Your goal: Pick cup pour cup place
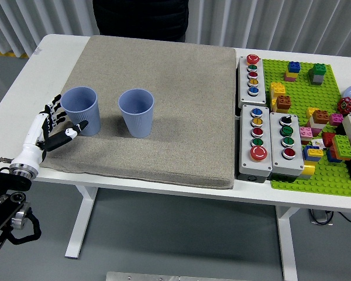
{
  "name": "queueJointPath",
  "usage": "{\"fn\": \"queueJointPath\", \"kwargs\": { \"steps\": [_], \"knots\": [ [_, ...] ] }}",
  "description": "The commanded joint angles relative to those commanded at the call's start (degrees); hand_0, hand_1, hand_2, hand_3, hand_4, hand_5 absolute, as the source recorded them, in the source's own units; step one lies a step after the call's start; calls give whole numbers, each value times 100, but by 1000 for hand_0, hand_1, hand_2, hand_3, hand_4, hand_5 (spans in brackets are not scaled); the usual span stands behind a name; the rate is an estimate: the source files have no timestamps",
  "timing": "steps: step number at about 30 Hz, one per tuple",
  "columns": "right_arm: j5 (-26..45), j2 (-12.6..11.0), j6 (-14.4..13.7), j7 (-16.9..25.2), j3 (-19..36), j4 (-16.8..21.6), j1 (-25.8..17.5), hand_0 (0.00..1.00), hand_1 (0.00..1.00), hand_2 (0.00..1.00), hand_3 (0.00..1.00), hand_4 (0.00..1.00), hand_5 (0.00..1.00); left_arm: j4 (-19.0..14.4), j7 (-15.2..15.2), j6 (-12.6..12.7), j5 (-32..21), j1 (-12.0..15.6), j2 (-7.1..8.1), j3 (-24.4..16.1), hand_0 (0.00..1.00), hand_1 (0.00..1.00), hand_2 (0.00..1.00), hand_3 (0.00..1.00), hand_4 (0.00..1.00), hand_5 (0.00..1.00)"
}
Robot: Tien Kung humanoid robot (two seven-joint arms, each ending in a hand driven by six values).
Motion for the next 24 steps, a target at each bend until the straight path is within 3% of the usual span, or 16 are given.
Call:
{"fn": "queueJointPath", "kwargs": {
  "steps": [8, 9, 13, 14, 15, 18, 20, 21, 24],
  "knots": [
    [0, -1, 1, 11, 26, 0, -12, 721, 686, 730, 694, 310, 290, -727, 13, -49, 3, 494, 160, -374, 877, 889, 998, 998, 982, 366],
    [-27, -3, 5, 3, 36, 0, -17, 721, 686, 730, 695, 310, 290, -883, 13, -51, -20, 599, 239, -470, 879, 885, 998, 998, 998, 452],
    [-17, -6, 2, 2, 33, 0, -38, 721, 686, 730, 695, 310, 290, -1490, 63, 86, -149, 798, 416, -761, 879, 885, 998, 998, 998, 452],
    [0, -7, -1, 5, 23, 0, -49, 721, 686, 730, 695, 310, 290, -1598, 97, 130, -283, 784, 456, -865, 879, 885, 998, 998, 998, 452],
    [10, -7, -3, 7, 16, 0, -59, 721, 686, 730, 694, 310, 291, -1696, 132, 140, -510, 765, 487, -976, 840, 834, 980, 959, 913, 998],
    [18, -9, -5, 5, -2, 0, -84, 721, 686, 730, 694, 310, 291, -1698, 179, 117, -1093, 560, 598, -1152, 840, 834, 980, 959, 913, 998],
    [27, -14, -6, 6, -19, 0, -90, 721, 686, 730, 694, 310, 291, -1584, 170, 78, -1614, 364, 655, -1223, 840, 834, 980, 959, 913, 998],
    [35, -16, -9, 7, -26, 0, -91, 721, 686, 730, 694, 310, 290, -1535, 147, 54, -1828, 300, 683, -1240, 804, 797, 909, 873, 838, 998],
    [79, -23, -17, 16, -63, 0, -90, 721, 686, 730, 694, 310, 290, -1219, 74, -142, -2536, -84, 810, -1337, 804, 797, 909, 873, 838, 998]
  ]
}}
